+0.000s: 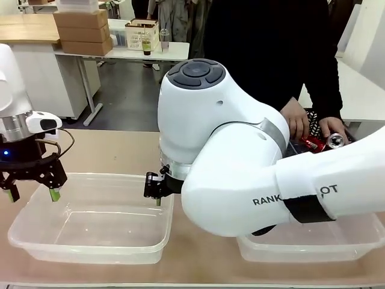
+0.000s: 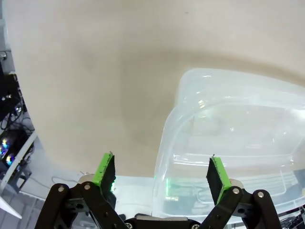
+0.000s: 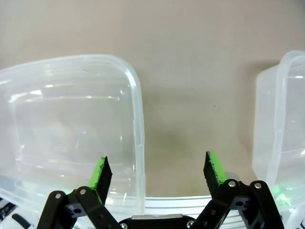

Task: Sort the waste into each basket.
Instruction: Pick up the Organizing box on the left side of the table and lift it.

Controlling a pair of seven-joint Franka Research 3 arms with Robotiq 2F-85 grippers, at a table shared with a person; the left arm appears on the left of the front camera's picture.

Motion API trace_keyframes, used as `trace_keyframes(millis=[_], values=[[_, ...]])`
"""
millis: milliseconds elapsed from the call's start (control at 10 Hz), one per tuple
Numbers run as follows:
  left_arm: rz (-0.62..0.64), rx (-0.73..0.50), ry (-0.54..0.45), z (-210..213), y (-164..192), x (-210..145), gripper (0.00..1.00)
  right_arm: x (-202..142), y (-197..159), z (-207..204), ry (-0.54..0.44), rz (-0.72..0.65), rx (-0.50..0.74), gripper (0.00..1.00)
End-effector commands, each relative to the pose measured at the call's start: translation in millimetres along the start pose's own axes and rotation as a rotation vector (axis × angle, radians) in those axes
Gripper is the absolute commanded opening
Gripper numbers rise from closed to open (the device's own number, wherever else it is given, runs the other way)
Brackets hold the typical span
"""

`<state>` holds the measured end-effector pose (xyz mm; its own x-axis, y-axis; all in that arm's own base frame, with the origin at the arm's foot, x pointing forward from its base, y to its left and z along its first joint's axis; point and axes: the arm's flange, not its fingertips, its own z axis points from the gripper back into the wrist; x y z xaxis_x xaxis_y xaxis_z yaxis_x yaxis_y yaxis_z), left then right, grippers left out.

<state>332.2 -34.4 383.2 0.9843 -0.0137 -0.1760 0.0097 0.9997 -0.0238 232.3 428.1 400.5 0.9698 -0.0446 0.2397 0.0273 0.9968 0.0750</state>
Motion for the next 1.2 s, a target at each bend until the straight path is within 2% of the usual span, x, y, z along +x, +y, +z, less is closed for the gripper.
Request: trace_keyframes(millis=[0, 300, 400, 500, 600, 700, 800, 900, 1000, 1100], values=[[-0.031, -0.028, 0.052, -16, 4, 2, 1.0, 2, 0, -12, 0.059, -0.027, -0.006, 1.0], [-0.081, -0.046, 0.044, -24, 7, -5, 1.0, 11, 17, -39, 0.153, -0.057, 0.007, 1.0], [-0.102, -0.036, 0.046, -27, 6, -8, 1.0, 12, 19, -40, 0.146, -0.064, -0.009, 1.0], [-0.127, -0.034, 0.052, -28, 8, -9, 1.0, 10, 21, -39, 0.133, -0.046, -0.014, 0.63], [-0.174, -0.032, 0.042, -28, 10, -9, 0.82, 10, 21, -41, 0.146, -0.058, -0.003, 0.43], [-0.189, -0.035, 0.04, -27, 10, -10, 0.42, 7, 21, -40, 0.145, -0.071, -0.009, 0.05], [-0.196, -0.037, 0.032, -27, 11, -10, 0.24, 4, 21, -39, 0.144, -0.076, -0.017, 0.0], [-0.199, -0.039, 0.034, -27, 9, -9, 0.0, -1, 21, -40, 0.14, -0.081, -0.02, 0.0], [-0.209, -0.034, 0.031, -27, 9, -10, 0.0, -3, 20, -41, 0.149, -0.084, -0.018, 0.0], [-0.21, -0.024, 0.031, -27, 10, -10, 0.0, -5, 19, -41, 0.136, -0.103, -0.039, 0.05]])
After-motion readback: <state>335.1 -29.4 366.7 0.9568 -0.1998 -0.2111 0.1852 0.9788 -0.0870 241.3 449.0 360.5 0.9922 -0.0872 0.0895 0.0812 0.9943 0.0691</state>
